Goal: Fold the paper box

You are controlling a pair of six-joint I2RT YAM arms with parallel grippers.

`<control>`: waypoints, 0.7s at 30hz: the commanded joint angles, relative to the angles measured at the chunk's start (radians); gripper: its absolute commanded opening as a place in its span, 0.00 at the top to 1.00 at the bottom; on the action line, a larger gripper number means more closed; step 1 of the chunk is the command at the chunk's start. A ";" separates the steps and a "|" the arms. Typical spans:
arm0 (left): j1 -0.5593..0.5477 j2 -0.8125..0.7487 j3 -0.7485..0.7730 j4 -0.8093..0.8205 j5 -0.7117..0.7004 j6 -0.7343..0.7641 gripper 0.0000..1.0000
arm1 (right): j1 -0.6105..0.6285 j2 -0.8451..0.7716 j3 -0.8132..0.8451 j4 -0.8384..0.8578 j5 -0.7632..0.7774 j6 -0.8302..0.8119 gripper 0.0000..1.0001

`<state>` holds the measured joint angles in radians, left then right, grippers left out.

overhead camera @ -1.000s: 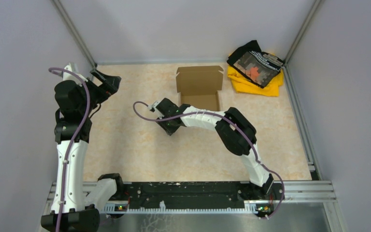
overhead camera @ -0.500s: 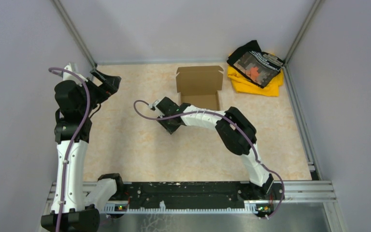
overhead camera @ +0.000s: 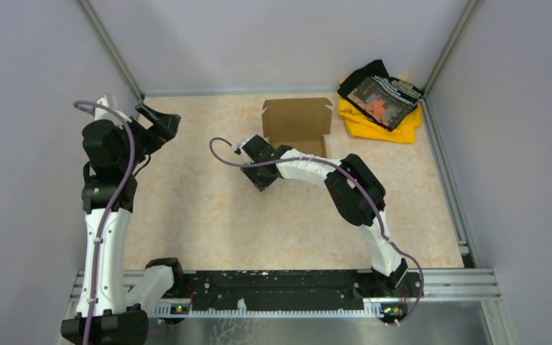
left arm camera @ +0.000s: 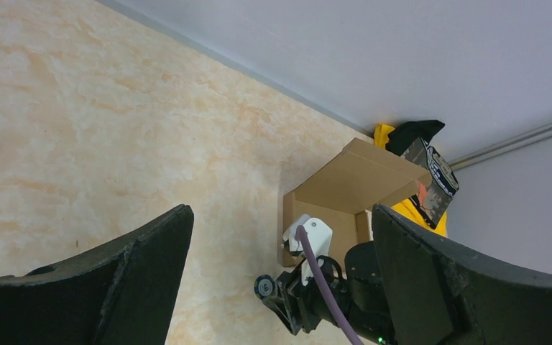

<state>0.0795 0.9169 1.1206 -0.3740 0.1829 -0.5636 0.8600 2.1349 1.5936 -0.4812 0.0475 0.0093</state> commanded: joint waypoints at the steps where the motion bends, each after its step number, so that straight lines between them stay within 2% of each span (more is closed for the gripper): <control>1: 0.004 -0.004 -0.007 0.030 -0.005 0.010 0.01 | -0.012 -0.019 0.064 0.008 -0.013 -0.036 0.51; 5: 0.003 -0.005 -0.008 0.033 -0.005 0.010 0.01 | -0.012 -0.022 0.074 0.016 -0.021 -0.040 0.40; 21: 0.004 0.006 -0.010 0.039 -0.013 0.017 0.01 | -0.001 0.059 0.169 -0.034 -0.066 -0.057 0.40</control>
<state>0.0795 0.9226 1.1156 -0.3733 0.1825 -0.5632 0.8455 2.1536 1.7065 -0.5053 -0.0025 -0.0349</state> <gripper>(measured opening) 0.989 0.601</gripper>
